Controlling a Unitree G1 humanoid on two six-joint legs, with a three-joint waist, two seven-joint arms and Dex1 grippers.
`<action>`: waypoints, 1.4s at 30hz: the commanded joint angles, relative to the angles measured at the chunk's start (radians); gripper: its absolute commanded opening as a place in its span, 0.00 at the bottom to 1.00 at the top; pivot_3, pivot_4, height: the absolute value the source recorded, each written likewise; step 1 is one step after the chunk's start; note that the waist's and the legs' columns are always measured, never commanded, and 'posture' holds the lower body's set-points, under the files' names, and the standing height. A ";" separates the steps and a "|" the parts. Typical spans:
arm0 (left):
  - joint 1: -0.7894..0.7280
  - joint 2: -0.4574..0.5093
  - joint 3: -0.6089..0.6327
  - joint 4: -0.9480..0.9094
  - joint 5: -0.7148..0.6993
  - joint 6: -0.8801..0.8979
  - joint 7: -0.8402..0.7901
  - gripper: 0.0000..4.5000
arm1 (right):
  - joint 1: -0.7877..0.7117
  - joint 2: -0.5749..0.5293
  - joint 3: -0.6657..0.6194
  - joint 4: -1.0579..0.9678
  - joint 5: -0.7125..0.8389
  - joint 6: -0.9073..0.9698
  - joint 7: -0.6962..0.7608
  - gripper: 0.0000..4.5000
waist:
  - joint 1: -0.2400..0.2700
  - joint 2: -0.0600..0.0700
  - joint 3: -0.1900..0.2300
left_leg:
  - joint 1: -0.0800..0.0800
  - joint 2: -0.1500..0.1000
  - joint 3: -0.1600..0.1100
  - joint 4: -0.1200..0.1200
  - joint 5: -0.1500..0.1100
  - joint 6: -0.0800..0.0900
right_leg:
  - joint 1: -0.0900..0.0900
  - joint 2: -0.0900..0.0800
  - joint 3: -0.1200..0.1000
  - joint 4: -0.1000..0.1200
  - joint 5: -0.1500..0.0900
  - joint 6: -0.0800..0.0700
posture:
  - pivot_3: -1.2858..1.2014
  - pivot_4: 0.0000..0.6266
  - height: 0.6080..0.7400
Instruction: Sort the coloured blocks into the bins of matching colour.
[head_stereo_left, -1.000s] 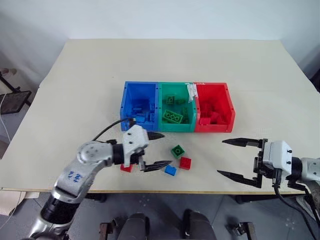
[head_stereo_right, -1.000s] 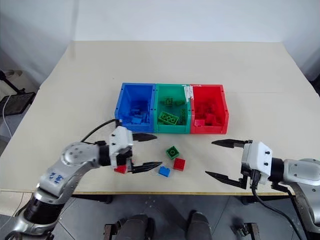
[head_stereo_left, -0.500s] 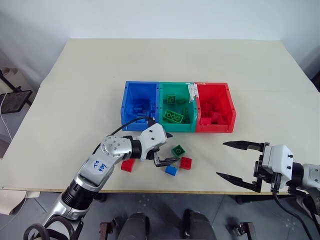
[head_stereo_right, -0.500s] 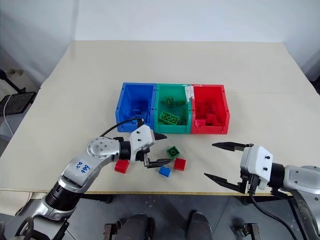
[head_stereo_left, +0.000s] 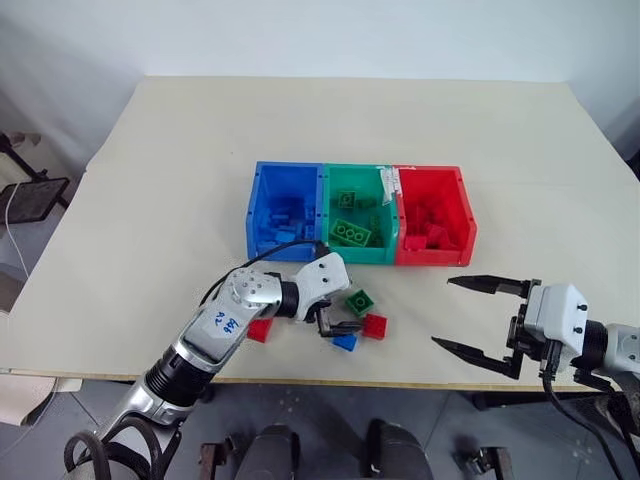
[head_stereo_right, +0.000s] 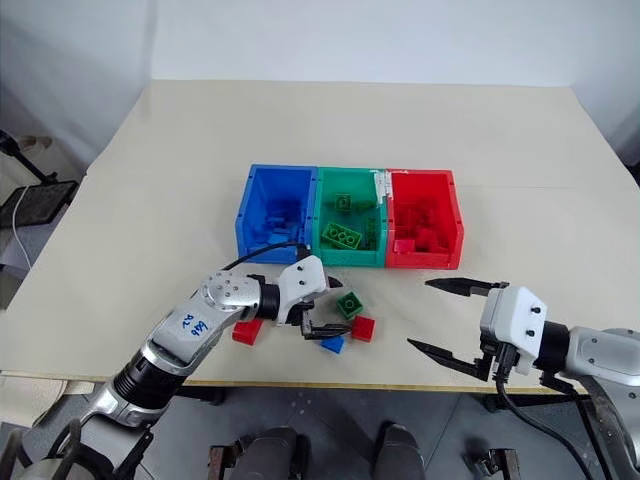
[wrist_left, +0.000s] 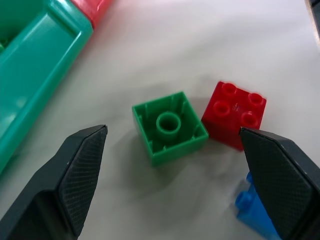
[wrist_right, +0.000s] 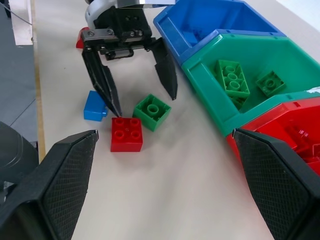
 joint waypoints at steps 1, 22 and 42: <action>-0.019 -0.007 -0.008 0.000 0.017 0.001 0.002 1.00 | -0.016 -0.006 -0.008 -0.028 0.004 0.001 -0.011 1.00 | 0.000 0.000 0.000 | 0.000 0.000 0.000 0.000 0.000 0.000 | 0.000 0.000 0.000 0.000 0.000 0.000 | 0.52 0.24 1.00; 0.014 -0.040 0.111 0.040 0.004 -0.163 0.028 0.32 | -0.049 0.003 0.016 -0.011 -0.005 -0.001 -0.008 1.00 | -0.001 0.000 0.000 | -0.001 0.000 0.000 0.001 0.000 0.000 | 0.000 0.000 0.000 0.000 0.000 0.000 | 0.52 0.24 1.00; -0.308 -0.180 0.241 0.468 0.064 -0.407 0.155 0.40 | -0.007 0.117 -0.136 -0.076 0.066 0.106 -0.270 1.00 | 0.003 0.000 0.000 | -0.002 -0.001 0.000 0.002 -0.001 0.001 | 0.000 -0.001 0.000 0.000 0.000 0.001 | 0.52 0.24 1.00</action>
